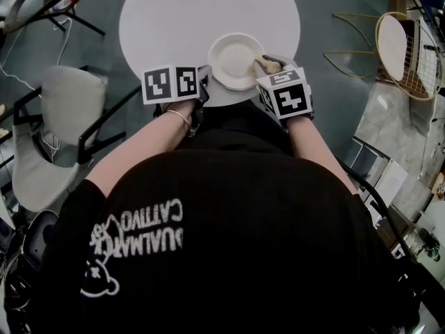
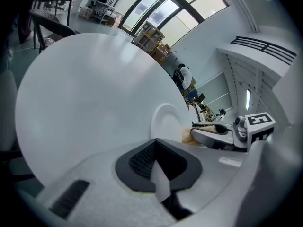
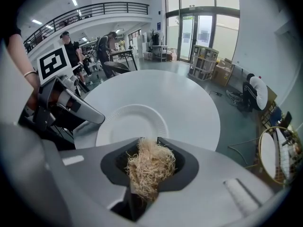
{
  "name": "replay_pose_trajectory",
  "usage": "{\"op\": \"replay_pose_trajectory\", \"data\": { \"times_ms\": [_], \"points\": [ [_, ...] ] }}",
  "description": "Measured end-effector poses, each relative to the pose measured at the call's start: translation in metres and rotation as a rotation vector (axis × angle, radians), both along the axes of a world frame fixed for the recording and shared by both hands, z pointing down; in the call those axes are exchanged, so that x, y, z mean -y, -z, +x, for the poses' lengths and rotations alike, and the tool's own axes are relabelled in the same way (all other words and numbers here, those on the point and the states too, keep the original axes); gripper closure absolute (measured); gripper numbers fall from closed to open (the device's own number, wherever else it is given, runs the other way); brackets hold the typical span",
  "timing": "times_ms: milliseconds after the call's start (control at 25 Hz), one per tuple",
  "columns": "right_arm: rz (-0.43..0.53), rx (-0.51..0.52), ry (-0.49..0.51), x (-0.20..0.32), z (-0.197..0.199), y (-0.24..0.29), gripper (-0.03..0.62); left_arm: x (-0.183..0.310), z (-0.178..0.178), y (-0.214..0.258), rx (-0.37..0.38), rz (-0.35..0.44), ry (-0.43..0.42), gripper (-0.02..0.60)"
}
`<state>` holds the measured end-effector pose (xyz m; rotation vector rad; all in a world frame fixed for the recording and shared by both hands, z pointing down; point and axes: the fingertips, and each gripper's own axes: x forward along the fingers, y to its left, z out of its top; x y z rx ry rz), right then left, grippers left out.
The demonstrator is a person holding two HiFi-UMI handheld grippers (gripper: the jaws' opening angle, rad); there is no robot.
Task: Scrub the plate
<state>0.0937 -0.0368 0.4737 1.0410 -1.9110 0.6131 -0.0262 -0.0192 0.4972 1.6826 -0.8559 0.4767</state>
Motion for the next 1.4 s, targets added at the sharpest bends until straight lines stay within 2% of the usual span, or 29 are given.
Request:
{"op": "replay_pose_trajectory", "data": {
  "times_ms": [200,560,680,880,1000,1080,1160,1400],
  "points": [
    [0.002,0.005,-0.021,0.005,0.008,0.004,0.507,0.003,-0.001,0.001,0.038,0.002,-0.011,0.581],
    [0.038,0.039,-0.096,0.017,0.021,0.012,0.507,0.006,-0.003,-0.001,0.042,0.0,0.005,0.582],
    [0.047,0.068,-0.143,0.023,0.026,0.018,0.507,0.008,-0.003,0.0,0.037,0.004,0.01,0.581],
    [0.042,0.027,-0.185,0.024,0.041,0.017,0.507,0.011,-0.004,0.002,0.019,0.021,0.011,0.581],
    [0.046,0.1,-0.202,0.025,0.035,0.024,0.507,0.015,-0.003,0.008,-0.027,0.04,0.028,0.581],
    [0.02,0.199,-0.175,0.021,0.013,0.029,0.507,0.017,0.001,0.013,-0.066,0.049,0.03,0.581],
    [-0.019,0.241,-0.125,0.012,-0.011,0.031,0.51,0.017,0.005,0.016,-0.084,0.061,0.008,0.581],
    [-0.072,0.129,0.088,-0.011,-0.065,0.018,0.508,0.009,0.016,0.022,-0.109,0.081,-0.125,0.581]
  ]
}}
